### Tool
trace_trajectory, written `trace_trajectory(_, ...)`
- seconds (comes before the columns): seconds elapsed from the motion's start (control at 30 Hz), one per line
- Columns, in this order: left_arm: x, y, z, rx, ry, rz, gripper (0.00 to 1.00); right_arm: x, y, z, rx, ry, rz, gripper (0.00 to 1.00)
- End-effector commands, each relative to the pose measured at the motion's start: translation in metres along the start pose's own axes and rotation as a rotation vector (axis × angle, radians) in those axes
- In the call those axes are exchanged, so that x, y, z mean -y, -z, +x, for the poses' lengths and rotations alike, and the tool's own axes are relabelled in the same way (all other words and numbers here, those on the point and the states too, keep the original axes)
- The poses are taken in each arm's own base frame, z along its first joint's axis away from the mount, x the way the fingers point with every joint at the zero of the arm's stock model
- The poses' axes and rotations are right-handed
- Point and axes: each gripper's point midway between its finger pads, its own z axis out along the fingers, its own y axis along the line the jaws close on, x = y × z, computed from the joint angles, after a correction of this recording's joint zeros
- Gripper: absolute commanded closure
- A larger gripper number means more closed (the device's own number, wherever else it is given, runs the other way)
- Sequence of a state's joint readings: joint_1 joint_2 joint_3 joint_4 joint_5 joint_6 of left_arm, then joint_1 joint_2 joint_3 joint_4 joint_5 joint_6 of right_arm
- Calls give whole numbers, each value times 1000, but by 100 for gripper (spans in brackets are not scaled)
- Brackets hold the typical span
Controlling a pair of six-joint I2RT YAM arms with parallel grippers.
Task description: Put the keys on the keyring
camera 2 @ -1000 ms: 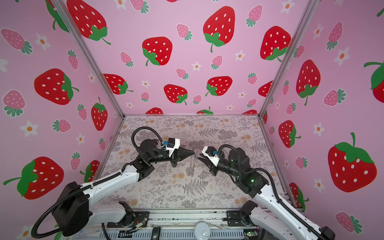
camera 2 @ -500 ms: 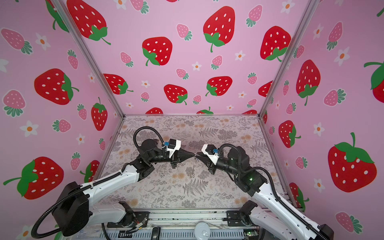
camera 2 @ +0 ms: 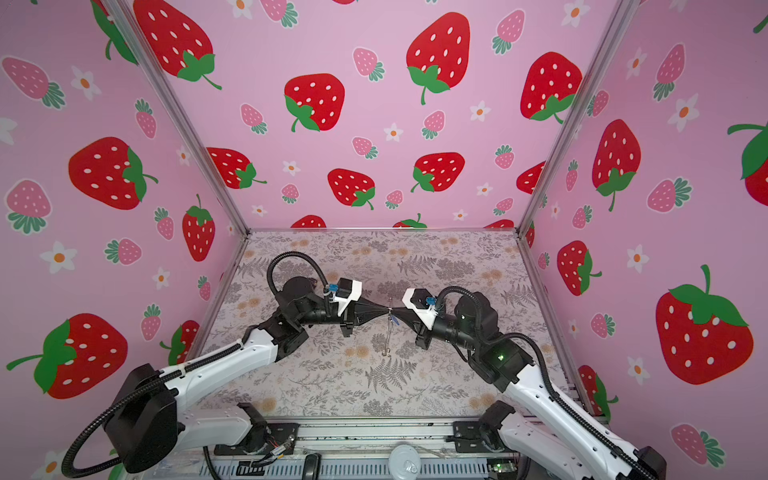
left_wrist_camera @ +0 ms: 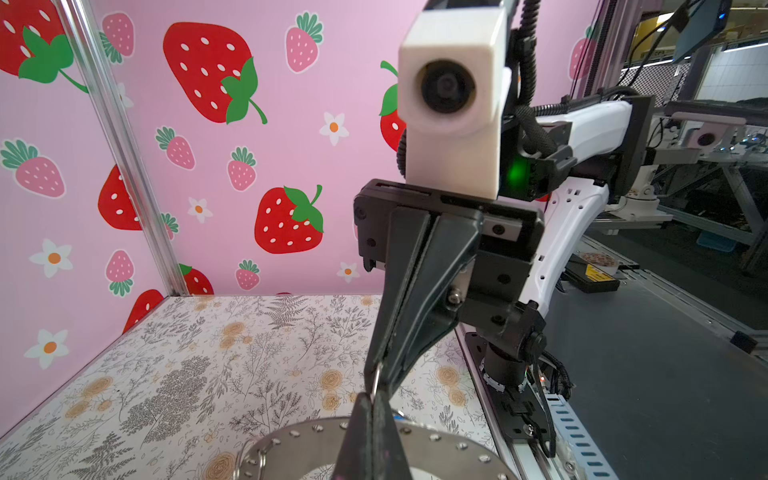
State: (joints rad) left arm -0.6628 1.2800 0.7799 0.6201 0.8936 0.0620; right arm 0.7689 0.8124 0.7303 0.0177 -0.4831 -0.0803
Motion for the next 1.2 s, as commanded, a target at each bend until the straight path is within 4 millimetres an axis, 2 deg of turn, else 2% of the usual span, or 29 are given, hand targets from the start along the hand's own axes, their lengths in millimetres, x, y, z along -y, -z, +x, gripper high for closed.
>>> trace_trajectory(0.0, 7, 2, -24, 5, -78, 31, 91, 1, 3, -13, 20, 32, -1, 100)
trace_trajectory(0.07, 6, 4, -18, -52, -107, 10, 77, 2, 4, -12, -1, 36, 8, 100)
trace_trajectory(0.13, 3, 9, -15, -119, -153, -24, 75, 5, 5, -8, -38, 37, 19, 100)
trace_trajectory(0.27, -2, 19, -9, -253, -242, -74, 75, 8, 2, 3, -135, 20, 18, 100)
trace_trajectory(0.4, -3, 23, -6, -339, -297, -91, 75, 7, 0, 5, -186, 8, -9, 100)
trace_trajectory(0.43, -4, 23, -5, -353, -312, -97, 75, 8, -6, 12, -216, -7, -25, 100)
trace_trajectory(0.6, -5, 21, 1, -444, -371, -111, 74, 8, -11, 7, -223, -5, -44, 100)
trace_trajectory(0.67, -7, 21, 1, -458, -384, -119, 74, 6, -11, 12, -251, -20, -60, 100)
trace_trajectory(1.17, -7, 12, 2, -493, -410, -118, 73, 2, -16, 10, -263, -41, -105, 100)
